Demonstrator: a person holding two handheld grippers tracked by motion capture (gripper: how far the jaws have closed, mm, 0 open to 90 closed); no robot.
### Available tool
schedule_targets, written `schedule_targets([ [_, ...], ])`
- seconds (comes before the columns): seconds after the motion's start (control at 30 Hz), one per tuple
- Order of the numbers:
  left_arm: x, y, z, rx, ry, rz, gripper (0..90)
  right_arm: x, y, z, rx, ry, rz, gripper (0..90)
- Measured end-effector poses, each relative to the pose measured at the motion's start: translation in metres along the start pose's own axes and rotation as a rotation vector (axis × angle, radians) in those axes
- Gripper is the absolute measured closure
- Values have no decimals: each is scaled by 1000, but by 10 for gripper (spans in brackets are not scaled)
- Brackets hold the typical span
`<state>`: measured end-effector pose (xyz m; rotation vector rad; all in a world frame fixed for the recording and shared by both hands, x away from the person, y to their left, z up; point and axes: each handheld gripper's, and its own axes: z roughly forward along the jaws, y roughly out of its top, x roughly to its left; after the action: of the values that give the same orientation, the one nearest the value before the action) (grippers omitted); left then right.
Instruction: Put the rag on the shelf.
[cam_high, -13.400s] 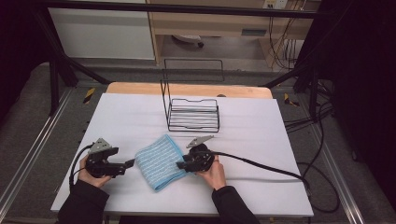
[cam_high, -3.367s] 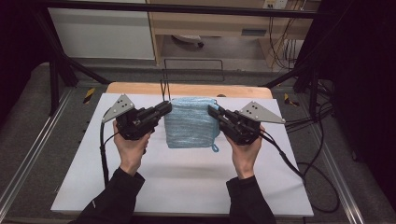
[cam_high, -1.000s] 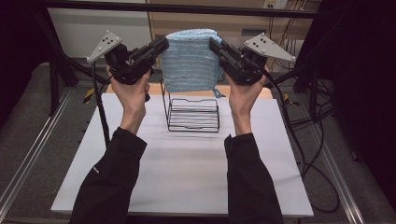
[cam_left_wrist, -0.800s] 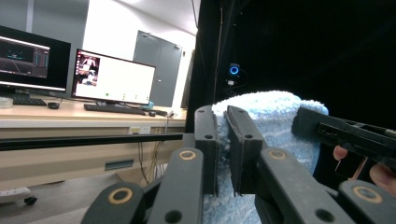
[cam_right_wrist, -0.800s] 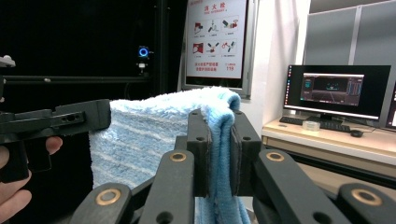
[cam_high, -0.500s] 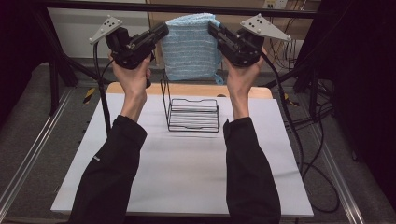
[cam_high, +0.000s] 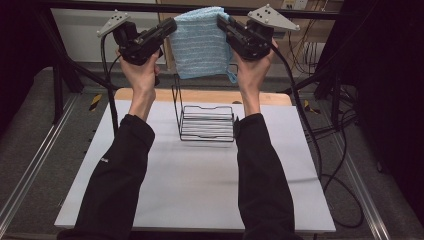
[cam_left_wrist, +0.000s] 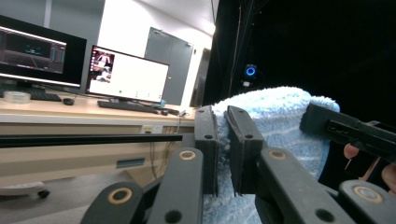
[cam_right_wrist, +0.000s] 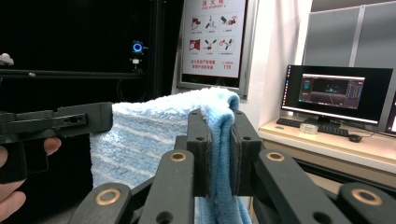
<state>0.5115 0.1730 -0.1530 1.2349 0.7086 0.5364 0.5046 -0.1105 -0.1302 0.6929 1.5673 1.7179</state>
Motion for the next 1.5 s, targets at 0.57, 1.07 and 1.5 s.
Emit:
schedule_targets([
  [0.57, 14, -28, 2, 80, -7, 8, 826, -5, -29, 3, 74, 5, -2, 816],
  [1.07, 13, -53, -5, 162, -42, 47, 825, -8, -64, -11, 122, 30, 34, 814],
  [1.5, 8, -73, -15, 218, -73, 74, 824, -6, -87, -31, 165, 72, 47, 809],
])
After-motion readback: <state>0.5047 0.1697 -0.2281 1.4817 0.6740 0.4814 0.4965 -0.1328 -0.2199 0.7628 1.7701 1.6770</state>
